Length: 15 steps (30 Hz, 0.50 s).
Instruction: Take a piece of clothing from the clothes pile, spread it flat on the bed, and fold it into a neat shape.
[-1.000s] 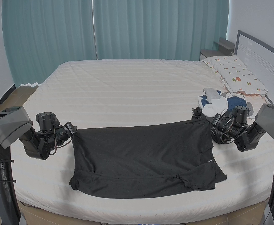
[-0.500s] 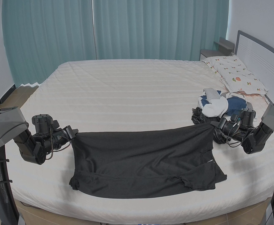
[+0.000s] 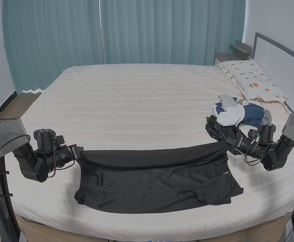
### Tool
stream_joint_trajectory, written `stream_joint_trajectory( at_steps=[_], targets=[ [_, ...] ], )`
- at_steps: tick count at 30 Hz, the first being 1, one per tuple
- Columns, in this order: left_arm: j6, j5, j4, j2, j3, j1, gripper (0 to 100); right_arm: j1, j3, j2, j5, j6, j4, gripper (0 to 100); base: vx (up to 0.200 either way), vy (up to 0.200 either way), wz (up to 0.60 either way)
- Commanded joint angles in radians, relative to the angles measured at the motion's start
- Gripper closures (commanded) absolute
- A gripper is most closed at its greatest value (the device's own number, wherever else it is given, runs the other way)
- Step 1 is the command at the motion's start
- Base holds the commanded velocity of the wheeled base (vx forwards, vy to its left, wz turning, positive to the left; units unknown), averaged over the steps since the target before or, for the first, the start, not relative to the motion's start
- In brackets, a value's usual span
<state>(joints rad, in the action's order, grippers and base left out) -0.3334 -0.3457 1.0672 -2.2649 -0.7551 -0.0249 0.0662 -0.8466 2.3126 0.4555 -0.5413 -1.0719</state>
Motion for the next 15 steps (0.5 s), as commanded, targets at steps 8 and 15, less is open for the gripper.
stream_joint_trajectory(
  at_steps=[8, 15],
  targets=[
    [0.053, -0.001, 0.069, -0.005, 0.126, 0.0, 100, 0.023, 0.129, -0.016, 0.041, 0.09, -0.005, 100, 0.0, 0.0, 0.0],
    [0.097, -0.002, 0.143, -0.031, 0.227, 0.005, 100, 0.024, 0.207, 0.002, 0.043, 0.175, -0.005, 100, 0.0, 0.0, 0.0]
  ],
)
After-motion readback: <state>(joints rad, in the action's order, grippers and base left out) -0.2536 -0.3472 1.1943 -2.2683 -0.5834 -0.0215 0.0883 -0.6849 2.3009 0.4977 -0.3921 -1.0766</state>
